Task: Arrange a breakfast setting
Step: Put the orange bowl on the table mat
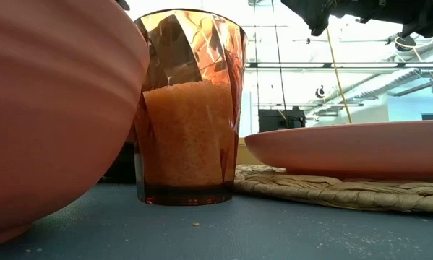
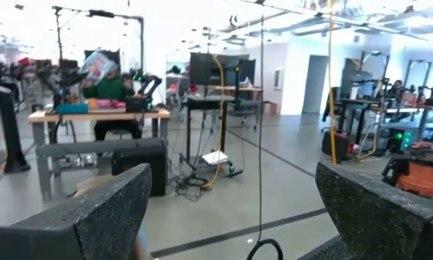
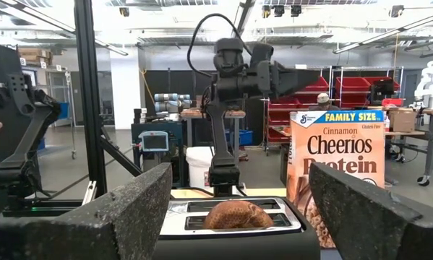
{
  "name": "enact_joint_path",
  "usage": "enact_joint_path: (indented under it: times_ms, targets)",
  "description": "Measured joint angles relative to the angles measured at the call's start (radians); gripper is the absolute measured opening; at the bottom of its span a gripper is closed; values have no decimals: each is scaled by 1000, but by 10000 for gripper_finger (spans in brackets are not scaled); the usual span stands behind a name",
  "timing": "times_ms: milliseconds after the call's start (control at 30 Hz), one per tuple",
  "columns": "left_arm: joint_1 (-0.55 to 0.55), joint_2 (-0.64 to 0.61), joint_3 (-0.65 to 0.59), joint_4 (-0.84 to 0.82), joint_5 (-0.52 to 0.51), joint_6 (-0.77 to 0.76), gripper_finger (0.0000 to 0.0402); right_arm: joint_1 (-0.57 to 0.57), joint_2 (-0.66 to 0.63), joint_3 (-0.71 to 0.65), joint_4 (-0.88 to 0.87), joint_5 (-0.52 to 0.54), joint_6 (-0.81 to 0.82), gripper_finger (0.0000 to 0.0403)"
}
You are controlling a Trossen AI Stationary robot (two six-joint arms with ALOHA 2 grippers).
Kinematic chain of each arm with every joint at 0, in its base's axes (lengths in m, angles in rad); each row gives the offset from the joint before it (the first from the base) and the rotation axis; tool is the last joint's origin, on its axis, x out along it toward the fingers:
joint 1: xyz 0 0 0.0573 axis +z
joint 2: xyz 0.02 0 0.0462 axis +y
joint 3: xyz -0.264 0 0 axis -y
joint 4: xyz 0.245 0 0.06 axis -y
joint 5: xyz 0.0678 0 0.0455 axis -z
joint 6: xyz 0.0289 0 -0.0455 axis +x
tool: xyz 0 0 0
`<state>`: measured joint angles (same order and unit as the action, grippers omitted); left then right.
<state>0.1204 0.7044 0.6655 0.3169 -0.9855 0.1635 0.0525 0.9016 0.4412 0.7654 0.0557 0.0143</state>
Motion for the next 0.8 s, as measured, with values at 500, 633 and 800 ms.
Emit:
enact_joint_path:
  times_ms: [500, 633, 800]
  targets:
    - [-272, 12, 0, 53, 88, 61, 392, 0, 0, 0, 0, 0, 0, 320]
    - [-350, 30, 0, 54, 104, 38, 392, 0, 0, 0, -1, 0, 0, 320]
    - [-430, 73, 0, 53, 105, 32, 392, 0, 0, 0, -6, 0, 0, 320]
